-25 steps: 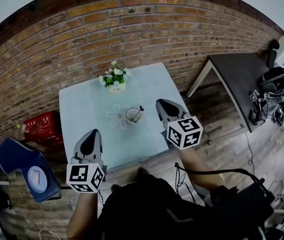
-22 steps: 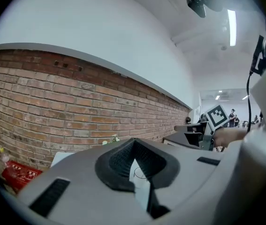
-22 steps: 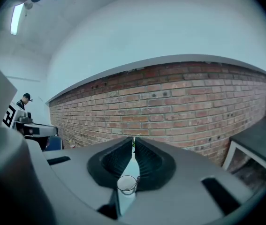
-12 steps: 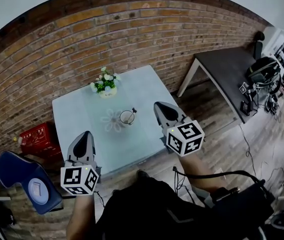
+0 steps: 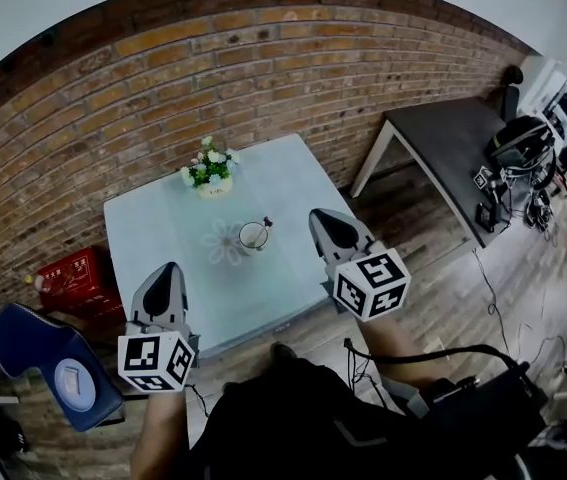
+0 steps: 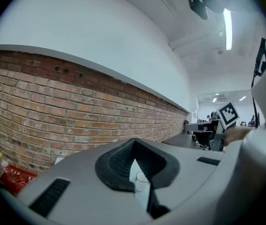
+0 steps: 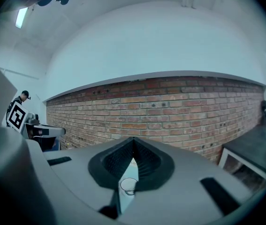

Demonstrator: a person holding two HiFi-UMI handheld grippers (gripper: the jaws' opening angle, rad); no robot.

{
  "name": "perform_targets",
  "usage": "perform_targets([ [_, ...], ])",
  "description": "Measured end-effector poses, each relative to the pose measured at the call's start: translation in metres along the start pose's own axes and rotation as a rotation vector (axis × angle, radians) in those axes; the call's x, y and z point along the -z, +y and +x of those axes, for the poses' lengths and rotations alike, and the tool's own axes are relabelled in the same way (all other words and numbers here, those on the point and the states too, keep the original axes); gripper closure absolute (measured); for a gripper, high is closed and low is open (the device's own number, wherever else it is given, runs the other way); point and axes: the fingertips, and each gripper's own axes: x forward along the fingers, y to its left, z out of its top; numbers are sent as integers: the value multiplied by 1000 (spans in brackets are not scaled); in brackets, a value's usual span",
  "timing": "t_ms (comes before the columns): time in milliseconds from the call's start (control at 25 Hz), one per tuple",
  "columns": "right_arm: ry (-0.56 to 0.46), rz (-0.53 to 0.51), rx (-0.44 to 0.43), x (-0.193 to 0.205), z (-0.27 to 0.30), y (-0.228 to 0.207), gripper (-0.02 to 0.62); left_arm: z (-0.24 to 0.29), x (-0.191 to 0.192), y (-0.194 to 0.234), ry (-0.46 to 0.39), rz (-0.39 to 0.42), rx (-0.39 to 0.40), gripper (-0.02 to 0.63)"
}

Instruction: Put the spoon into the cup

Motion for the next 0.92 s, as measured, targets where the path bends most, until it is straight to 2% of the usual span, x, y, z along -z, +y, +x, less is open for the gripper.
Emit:
perform_targets([
  [920,-19,9,12,-1,-3,-2,577,-2,-1,-3,-2,-12,-6,598],
])
